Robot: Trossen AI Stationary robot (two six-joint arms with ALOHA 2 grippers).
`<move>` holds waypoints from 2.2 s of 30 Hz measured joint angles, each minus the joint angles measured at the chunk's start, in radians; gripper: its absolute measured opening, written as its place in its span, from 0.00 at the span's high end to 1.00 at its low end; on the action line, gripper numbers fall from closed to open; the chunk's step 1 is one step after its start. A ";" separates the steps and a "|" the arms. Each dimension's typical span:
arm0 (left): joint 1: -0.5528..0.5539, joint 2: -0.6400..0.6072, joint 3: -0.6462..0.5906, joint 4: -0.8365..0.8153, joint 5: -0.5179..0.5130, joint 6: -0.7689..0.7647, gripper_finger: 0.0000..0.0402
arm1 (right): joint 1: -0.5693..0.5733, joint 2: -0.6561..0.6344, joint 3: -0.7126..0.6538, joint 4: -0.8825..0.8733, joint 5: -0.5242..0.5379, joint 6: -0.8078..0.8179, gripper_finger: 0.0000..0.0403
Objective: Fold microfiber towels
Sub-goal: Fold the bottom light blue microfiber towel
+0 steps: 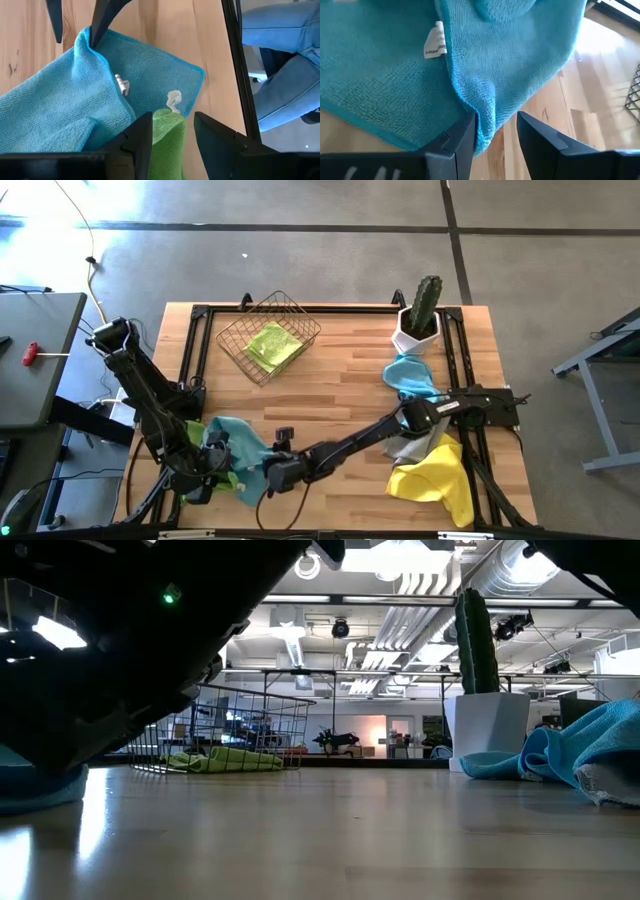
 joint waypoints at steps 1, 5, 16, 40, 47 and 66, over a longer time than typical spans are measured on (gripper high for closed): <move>0.000 0.000 0.000 0.000 0.000 0.000 0.66 | -0.003 0.000 0.000 -0.003 -0.015 0.012 0.66; 0.000 0.000 0.000 0.002 0.000 0.000 0.66 | -0.011 0.000 0.000 -0.020 -0.101 0.057 0.71; 0.000 0.000 0.000 0.005 0.000 -0.005 0.66 | -0.017 0.000 0.000 -0.077 -0.162 0.124 0.82; 0.082 0.000 0.000 0.165 -0.209 0.236 0.66 | 0.054 -0.332 0.000 -0.650 0.038 0.134 1.00; 0.177 0.000 0.000 0.395 -0.529 0.597 0.66 | 0.040 -0.466 0.000 -0.733 0.077 0.130 1.00; 0.498 0.000 0.000 0.762 -0.421 1.033 0.62 | -0.072 -0.534 0.000 -0.790 0.104 0.033 1.00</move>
